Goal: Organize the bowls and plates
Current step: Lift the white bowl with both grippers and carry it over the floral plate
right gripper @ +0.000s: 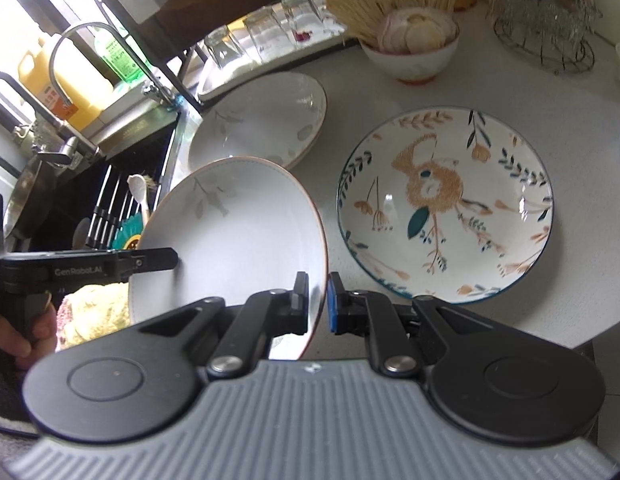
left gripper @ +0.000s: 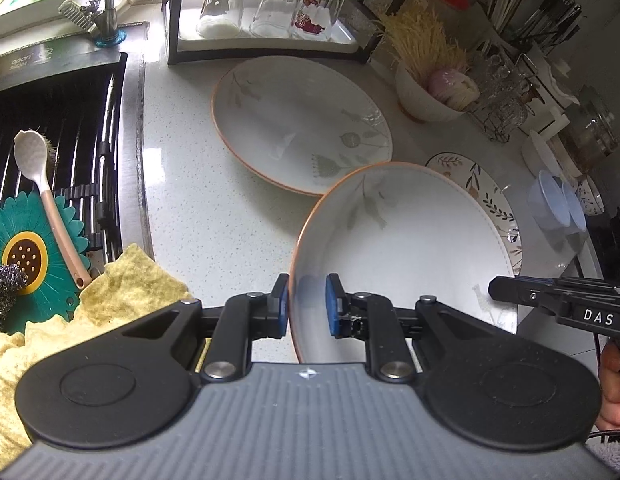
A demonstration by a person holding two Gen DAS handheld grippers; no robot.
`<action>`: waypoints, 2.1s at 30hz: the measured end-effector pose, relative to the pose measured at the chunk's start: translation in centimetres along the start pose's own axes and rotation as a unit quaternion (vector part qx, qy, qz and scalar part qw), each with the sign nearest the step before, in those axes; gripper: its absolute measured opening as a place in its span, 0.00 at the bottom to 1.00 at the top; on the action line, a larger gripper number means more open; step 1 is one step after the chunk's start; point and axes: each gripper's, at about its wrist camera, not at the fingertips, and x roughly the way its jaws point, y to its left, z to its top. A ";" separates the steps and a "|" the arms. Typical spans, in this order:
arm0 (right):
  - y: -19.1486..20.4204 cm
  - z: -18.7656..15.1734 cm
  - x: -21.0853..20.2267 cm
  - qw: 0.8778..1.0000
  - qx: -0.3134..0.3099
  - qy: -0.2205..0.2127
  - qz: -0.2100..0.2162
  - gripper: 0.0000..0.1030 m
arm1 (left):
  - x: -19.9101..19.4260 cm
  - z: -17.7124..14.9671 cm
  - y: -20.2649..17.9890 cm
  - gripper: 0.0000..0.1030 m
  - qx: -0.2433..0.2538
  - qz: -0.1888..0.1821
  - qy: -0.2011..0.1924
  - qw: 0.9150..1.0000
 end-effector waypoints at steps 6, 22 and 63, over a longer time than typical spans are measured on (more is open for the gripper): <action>-2.1 1.8 -2.5 0.999 0.004 -0.035 0.000 0.12 | -0.8 1.9 -3.5 0.21 0.015 -0.008 -0.023 1.000; -10.1 5.8 -6.1 0.997 -0.014 -0.073 -0.010 0.12 | 1.8 5.9 -13.5 0.21 0.030 -0.014 -0.046 0.998; -15.2 7.9 2.4 0.993 -0.114 0.005 -0.042 0.13 | 11.6 6.3 -16.6 0.21 -0.014 0.083 0.026 0.996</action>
